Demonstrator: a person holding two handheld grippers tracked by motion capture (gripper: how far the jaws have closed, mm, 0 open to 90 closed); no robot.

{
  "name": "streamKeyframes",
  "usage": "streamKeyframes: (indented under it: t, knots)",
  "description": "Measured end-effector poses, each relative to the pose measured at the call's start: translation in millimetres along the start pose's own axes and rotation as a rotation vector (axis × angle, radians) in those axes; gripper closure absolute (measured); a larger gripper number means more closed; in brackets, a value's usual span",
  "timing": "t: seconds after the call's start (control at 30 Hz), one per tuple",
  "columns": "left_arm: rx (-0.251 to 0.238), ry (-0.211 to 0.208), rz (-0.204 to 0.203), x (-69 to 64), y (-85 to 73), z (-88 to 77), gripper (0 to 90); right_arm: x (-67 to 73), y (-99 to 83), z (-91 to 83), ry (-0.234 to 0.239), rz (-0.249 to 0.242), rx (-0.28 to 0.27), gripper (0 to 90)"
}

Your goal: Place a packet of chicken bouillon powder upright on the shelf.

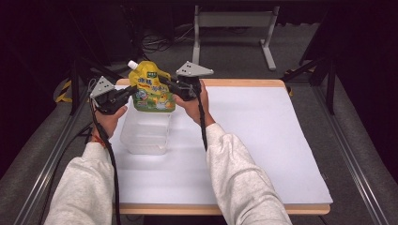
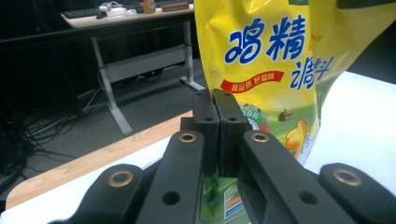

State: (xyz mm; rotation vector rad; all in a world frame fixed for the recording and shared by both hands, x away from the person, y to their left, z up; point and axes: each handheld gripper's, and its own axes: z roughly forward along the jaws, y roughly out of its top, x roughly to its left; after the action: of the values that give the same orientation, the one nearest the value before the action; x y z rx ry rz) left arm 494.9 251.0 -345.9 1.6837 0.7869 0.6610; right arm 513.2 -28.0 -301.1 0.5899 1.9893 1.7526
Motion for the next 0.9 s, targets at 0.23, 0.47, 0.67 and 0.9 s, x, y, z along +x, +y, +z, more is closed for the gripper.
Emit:
streamKeyframes:
  t: [0.23,0.47,0.67,0.9]
  knots:
    - [-0.013,0.001,-0.039,8.9,-10.9,0.0,86.9,1.9,-8.8,10.9,0.008,-0.012,0.021,90.0]
    - [-0.007,-0.007,-0.050,12.6,-19.8,-0.6,86.7,2.8,-14.2,17.3,0.016,-0.003,0.030,90.0]
    - [0.001,-0.007,-0.037,11.7,-18.8,-2.7,86.9,6.9,-16.7,19.0,0.006,0.001,0.048,90.0]
    - [0.033,-0.010,-0.018,8.2,-22.4,-1.7,88.0,5.3,-24.1,14.8,0.007,0.015,0.067,89.9]
